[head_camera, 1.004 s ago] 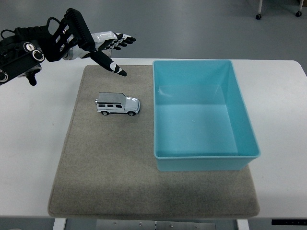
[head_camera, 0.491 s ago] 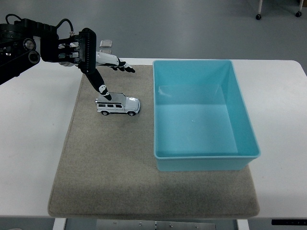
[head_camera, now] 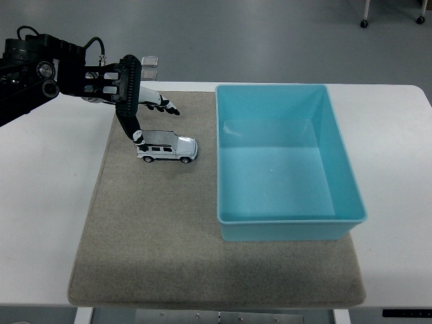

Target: Left hand put the white car in the blue box

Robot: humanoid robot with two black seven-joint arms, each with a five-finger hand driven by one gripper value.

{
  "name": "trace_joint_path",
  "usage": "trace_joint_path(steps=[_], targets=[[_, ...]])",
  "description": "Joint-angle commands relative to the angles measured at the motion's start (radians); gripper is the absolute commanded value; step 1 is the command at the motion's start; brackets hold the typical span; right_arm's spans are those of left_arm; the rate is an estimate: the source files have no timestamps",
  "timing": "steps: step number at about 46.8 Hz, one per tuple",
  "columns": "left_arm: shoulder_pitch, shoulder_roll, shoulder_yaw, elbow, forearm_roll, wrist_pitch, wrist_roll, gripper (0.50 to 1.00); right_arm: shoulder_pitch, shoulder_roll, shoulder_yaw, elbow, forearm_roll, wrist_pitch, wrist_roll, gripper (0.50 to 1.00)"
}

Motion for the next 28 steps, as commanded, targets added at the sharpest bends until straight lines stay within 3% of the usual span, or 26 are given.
trace_joint_path(steps=[1,28], targets=[[0.001,-0.007,0.0,-0.001,-0.003,0.002,0.009,0.996,0.0,0.0,0.0,0.0,0.0,0.0,0.0,0.936],[0.027,-0.079,0.001,0.034,0.012,0.016,0.017,0.984,0.0,0.0,0.0,0.0,0.0,0.0,0.001,0.936]])
